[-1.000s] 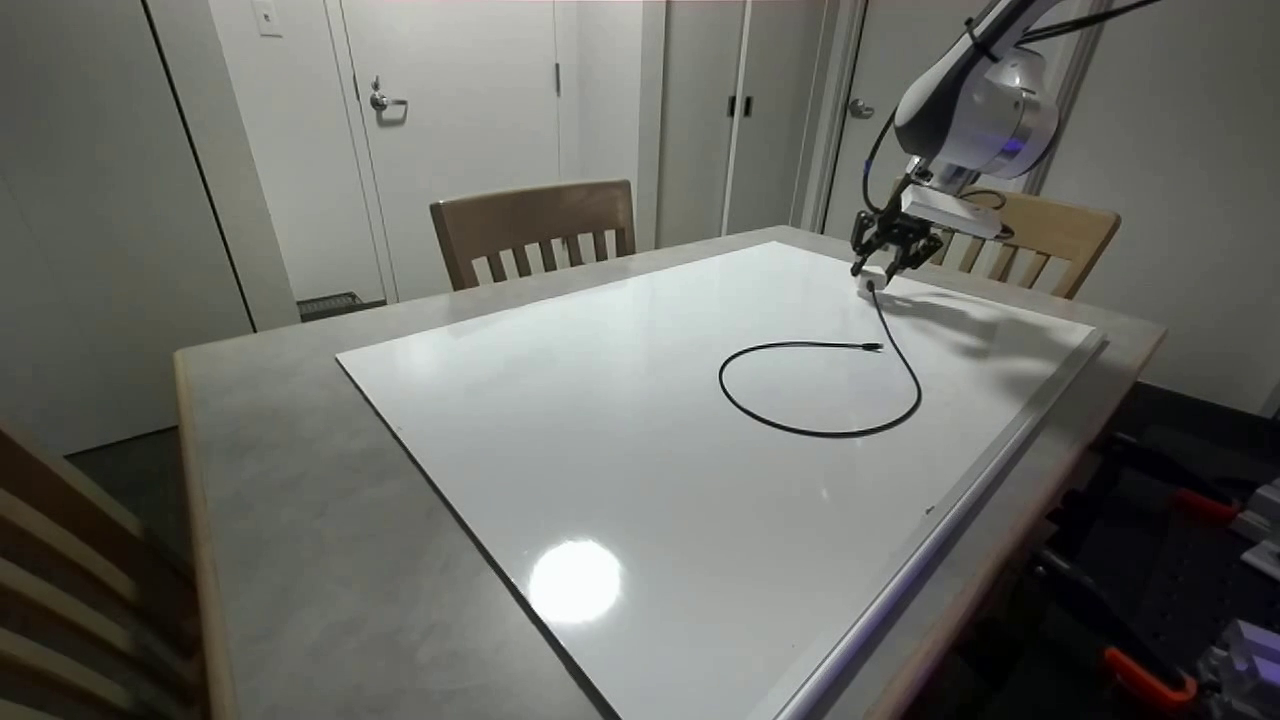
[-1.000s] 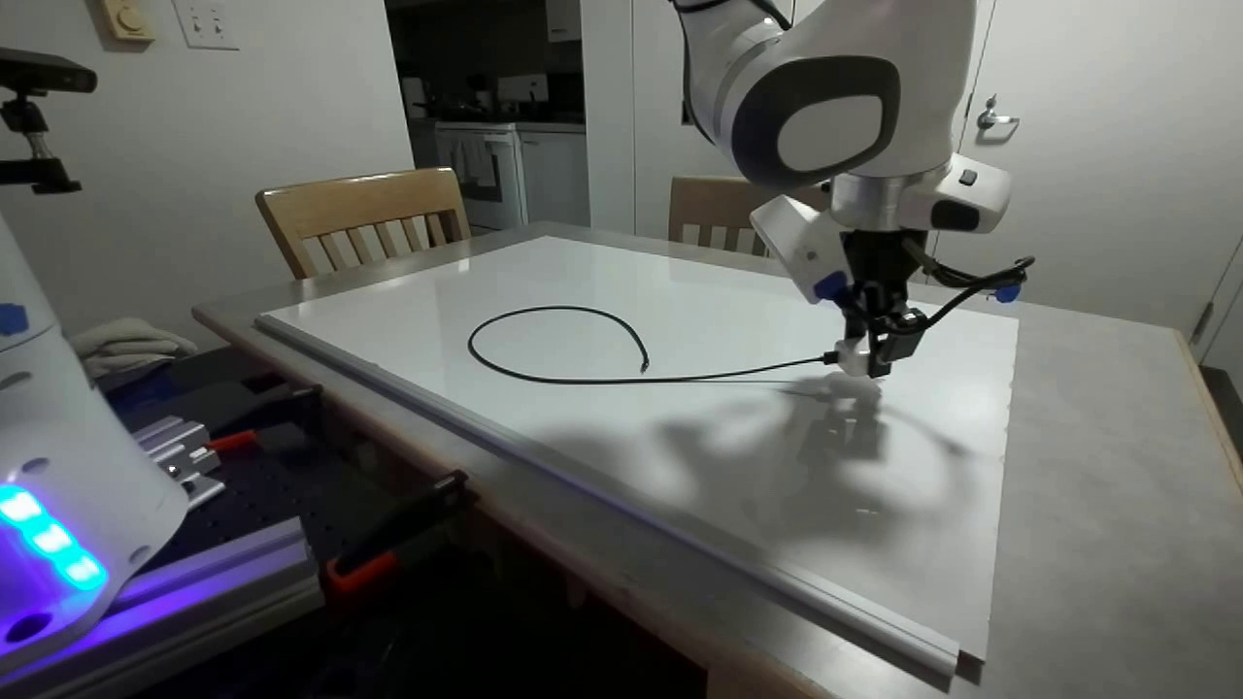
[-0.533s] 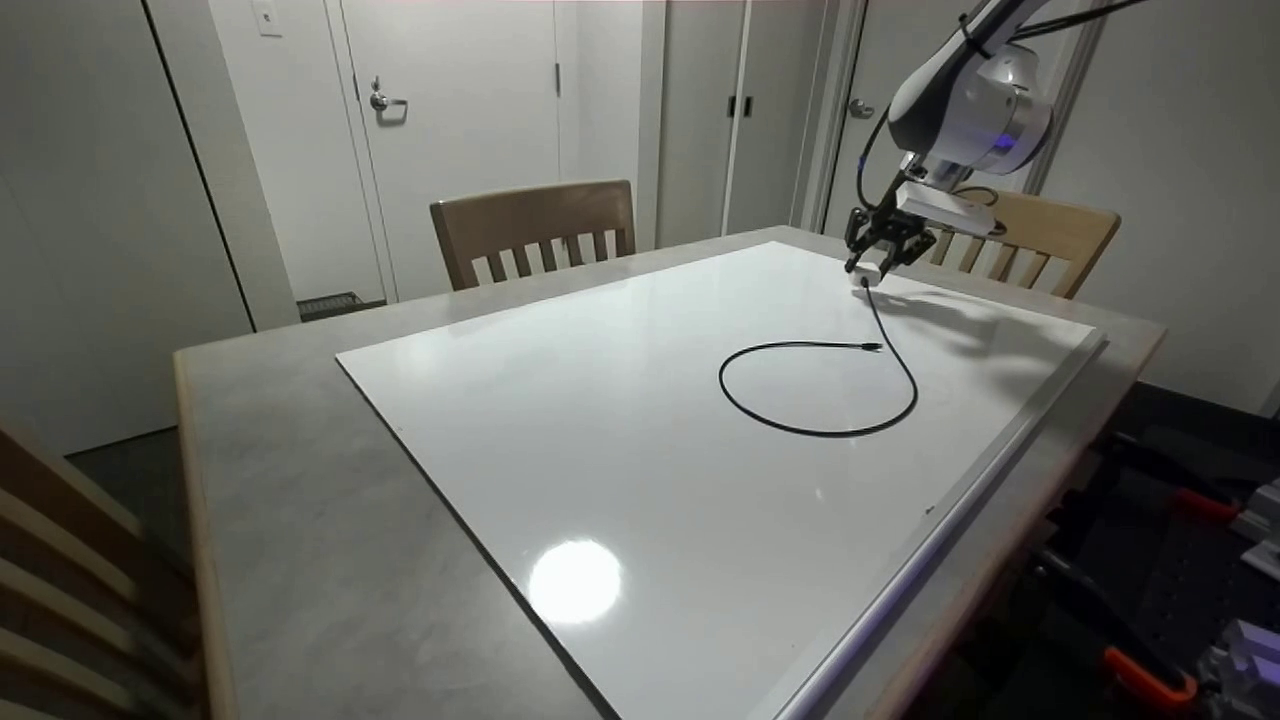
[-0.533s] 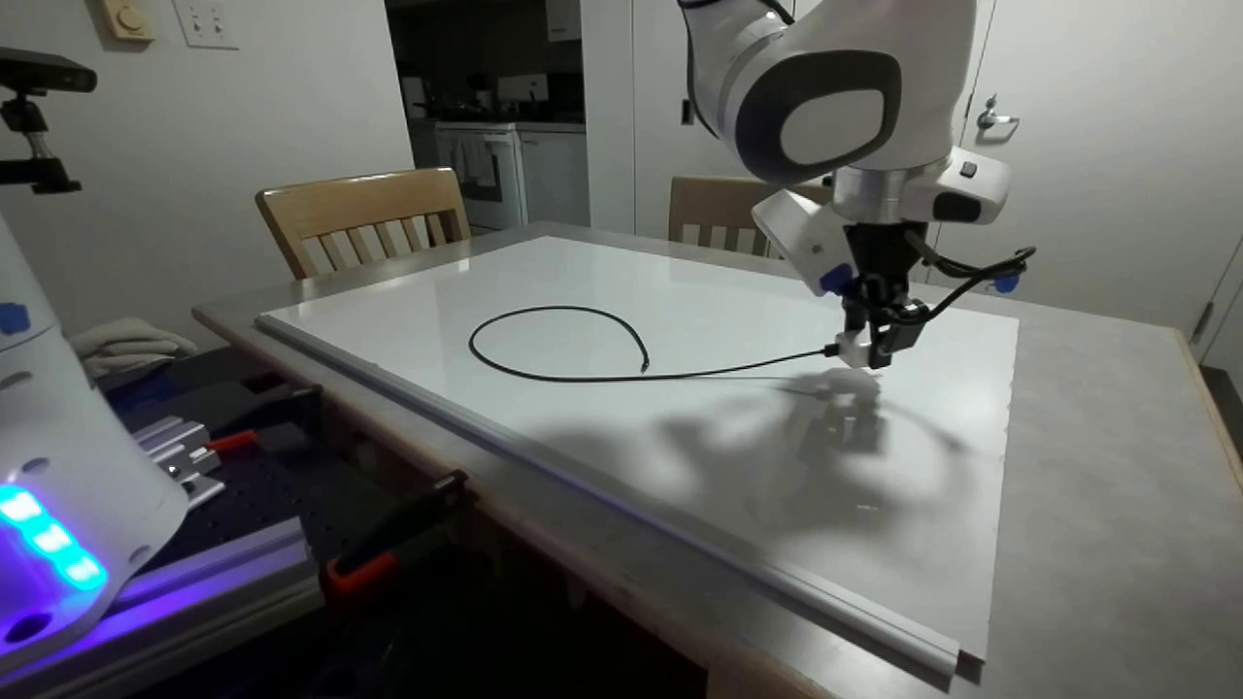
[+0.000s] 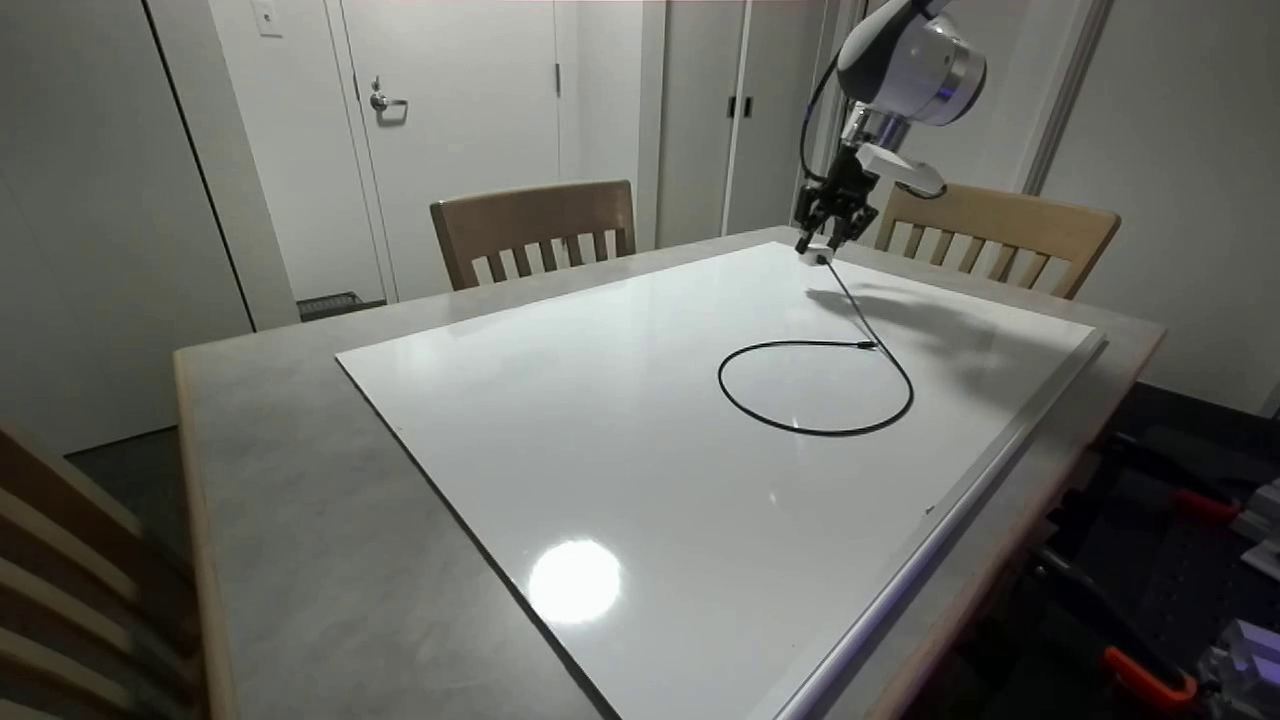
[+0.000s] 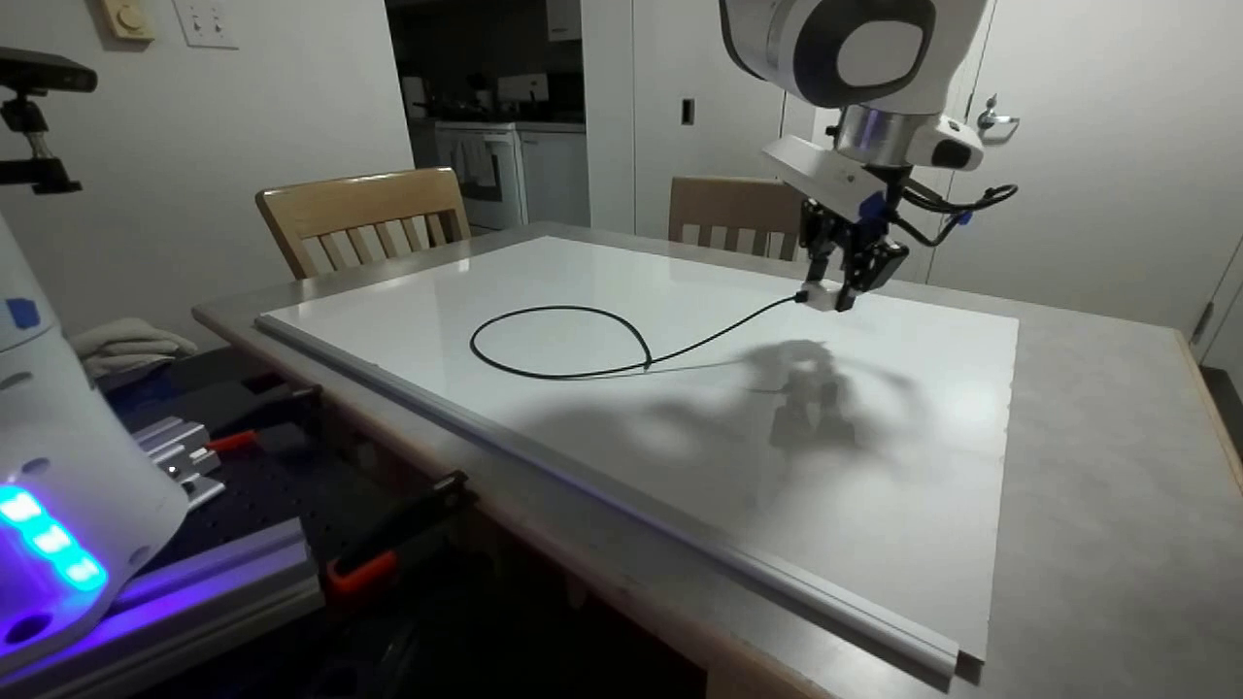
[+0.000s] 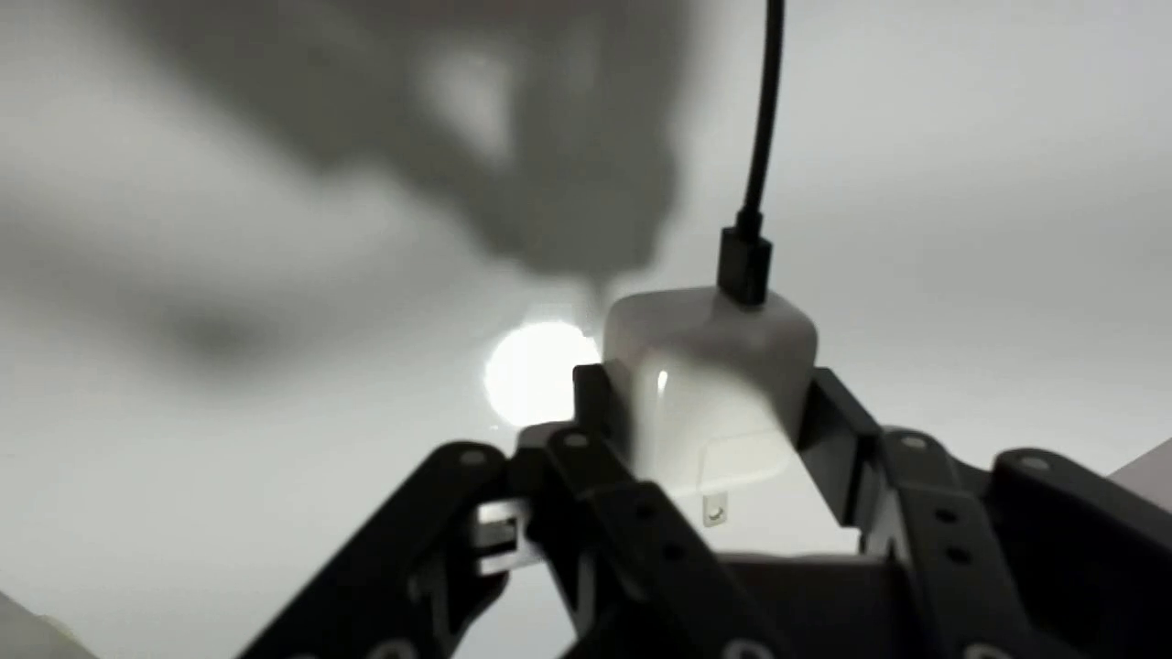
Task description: Make a circle with the charger on the table
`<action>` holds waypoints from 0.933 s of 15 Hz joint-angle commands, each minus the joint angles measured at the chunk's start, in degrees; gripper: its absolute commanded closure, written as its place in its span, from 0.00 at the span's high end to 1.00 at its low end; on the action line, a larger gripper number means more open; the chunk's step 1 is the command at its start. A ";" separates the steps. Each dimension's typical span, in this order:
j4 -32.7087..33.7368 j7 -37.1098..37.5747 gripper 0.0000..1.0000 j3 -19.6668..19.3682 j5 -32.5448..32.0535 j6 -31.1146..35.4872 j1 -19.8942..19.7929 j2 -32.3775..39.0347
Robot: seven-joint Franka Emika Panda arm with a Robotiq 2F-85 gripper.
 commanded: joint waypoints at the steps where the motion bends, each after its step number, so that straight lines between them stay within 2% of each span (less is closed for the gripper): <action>1: 12.66 -6.36 0.28 -2.29 0.28 -11.18 5.50 6.28; 2: 5.92 -4.51 0.53 -3.58 2.93 -6.40 5.30 2.35; 4: 9.80 -5.56 0.53 -4.02 2.67 -9.12 7.21 4.48; 7: 11.11 -6.08 0.53 -4.28 2.49 -9.50 7.44 5.51; 8: 11.18 -6.22 0.28 -4.40 2.46 -9.55 7.38 5.52; 11: 12.47 -7.98 0.28 -4.88 1.12 -11.36 9.07 5.74; 14: 12.83 -14.03 0.28 -3.26 0.97 -11.74 10.01 5.83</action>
